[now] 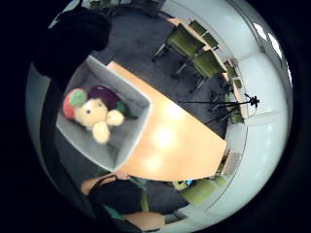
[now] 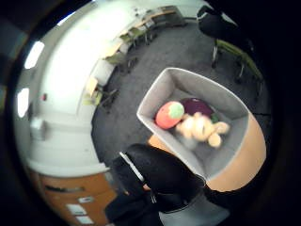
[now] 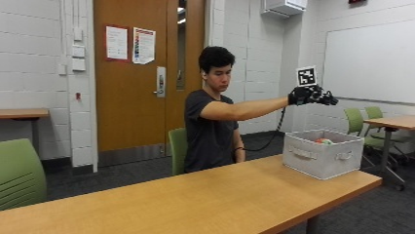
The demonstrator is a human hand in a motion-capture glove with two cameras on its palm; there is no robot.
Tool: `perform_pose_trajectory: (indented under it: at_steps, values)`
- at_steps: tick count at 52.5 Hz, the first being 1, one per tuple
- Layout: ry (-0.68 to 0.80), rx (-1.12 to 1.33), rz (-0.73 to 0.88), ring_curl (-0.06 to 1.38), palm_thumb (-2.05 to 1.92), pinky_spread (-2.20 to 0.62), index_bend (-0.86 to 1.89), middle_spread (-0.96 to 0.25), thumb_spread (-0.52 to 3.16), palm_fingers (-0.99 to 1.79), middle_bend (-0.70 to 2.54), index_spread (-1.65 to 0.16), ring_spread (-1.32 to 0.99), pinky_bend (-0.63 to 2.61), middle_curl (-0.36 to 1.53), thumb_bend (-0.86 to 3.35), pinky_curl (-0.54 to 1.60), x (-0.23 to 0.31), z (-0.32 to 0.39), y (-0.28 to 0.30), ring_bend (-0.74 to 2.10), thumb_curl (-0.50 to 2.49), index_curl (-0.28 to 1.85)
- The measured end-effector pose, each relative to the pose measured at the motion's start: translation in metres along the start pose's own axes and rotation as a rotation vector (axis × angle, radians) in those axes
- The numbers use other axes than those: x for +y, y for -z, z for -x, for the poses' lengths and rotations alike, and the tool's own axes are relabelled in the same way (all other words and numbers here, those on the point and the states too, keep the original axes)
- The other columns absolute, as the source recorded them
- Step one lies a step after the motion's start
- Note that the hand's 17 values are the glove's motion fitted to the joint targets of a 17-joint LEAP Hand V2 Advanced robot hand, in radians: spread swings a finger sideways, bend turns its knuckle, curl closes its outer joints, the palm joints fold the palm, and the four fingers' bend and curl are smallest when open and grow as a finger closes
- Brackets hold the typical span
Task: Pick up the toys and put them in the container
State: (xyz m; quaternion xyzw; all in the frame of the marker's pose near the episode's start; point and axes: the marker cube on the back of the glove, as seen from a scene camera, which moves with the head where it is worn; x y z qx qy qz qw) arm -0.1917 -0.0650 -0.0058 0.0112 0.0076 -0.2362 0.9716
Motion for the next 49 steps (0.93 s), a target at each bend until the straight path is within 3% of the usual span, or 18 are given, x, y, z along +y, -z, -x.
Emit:
perform_pose_trajectory:
  at_steps: [3, 13, 18, 25, 37, 49]
  values:
    - [-0.059, 0.042, -0.015, 0.32, -0.16, -0.11, 0.13, -0.17, 0.93, -0.07, 0.44, -0.43, -0.26, 1.07, 0.59, -0.13, 0.35, 0.014, -0.025, 0.002, 0.80, 0.46, 0.98]
    - [0.015, 0.055, -0.015, 0.30, -0.17, -0.11, 0.16, -0.13, 0.96, -0.01, 0.45, -0.40, -0.30, 0.96, 0.57, -0.12, 0.31, 0.072, -0.090, 0.008, 0.76, 0.34, 0.86]
    - [-0.306, 0.096, -0.019, 0.28, -0.16, -0.11, 0.17, -0.13, 0.97, -0.01, 0.46, -0.38, -0.31, 0.92, 0.56, -0.12, 0.30, 0.091, -0.131, 0.010, 0.72, 0.29, 0.82]
    - [-0.408, 0.043, -0.036, 0.27, -0.16, -0.11, 0.18, -0.12, 0.98, 0.01, 0.45, -0.36, -0.32, 0.87, 0.54, -0.12, 0.29, 0.149, -0.184, 0.011, 0.68, 0.24, 0.76]
    - [-0.491, 0.058, -0.033, 0.26, -0.16, -0.11, 0.21, -0.13, 0.99, 0.07, 0.42, -0.34, -0.34, 0.78, 0.51, -0.11, 0.27, 0.200, -0.227, 0.000, 0.63, 0.18, 0.71]
    - [-0.494, 0.056, -0.043, 0.25, -0.15, -0.12, 0.20, -0.13, 0.99, 0.11, 0.40, -0.33, -0.35, 0.71, 0.49, -0.11, 0.28, 0.211, -0.231, -0.008, 0.59, 0.15, 0.68]
